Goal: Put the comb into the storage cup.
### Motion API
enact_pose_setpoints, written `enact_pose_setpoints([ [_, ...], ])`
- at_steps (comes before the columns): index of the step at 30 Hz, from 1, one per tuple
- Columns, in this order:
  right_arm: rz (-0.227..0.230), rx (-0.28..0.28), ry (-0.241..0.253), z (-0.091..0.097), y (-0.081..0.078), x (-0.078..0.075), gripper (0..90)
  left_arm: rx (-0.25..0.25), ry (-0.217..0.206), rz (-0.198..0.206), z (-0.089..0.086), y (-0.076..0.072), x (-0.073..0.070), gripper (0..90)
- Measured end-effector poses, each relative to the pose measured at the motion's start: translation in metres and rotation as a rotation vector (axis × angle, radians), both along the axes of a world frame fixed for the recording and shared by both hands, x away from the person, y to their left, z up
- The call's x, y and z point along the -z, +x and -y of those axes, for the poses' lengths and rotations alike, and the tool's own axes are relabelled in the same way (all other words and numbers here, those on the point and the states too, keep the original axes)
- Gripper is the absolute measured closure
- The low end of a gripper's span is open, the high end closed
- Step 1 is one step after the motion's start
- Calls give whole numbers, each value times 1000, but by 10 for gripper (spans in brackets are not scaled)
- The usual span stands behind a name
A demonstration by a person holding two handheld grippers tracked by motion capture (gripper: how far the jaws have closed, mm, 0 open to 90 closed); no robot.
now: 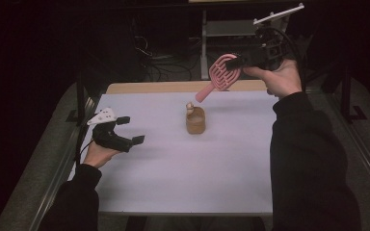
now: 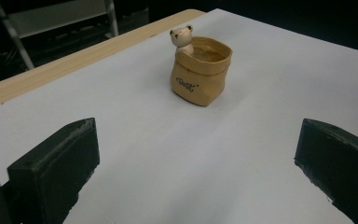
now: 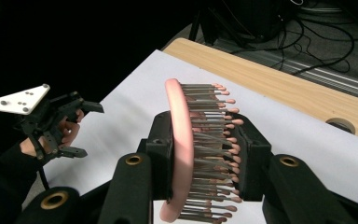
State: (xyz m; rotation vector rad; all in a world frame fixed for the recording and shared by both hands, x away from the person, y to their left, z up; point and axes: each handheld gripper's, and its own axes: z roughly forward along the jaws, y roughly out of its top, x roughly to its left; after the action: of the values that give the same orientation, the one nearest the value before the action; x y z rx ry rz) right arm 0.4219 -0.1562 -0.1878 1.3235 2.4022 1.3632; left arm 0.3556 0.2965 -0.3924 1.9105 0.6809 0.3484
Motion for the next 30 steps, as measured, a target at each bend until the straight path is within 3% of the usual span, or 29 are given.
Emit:
enact_pose_setpoints([
  [17, -48, 8, -18, 1, 6, 23, 630, -30, -16, -2, -18, -10, 15, 0],
  [30, -78, -8, -41, -13, 13, 38, 630, -54, -34, 8, -27, -18, 28, 0],
])
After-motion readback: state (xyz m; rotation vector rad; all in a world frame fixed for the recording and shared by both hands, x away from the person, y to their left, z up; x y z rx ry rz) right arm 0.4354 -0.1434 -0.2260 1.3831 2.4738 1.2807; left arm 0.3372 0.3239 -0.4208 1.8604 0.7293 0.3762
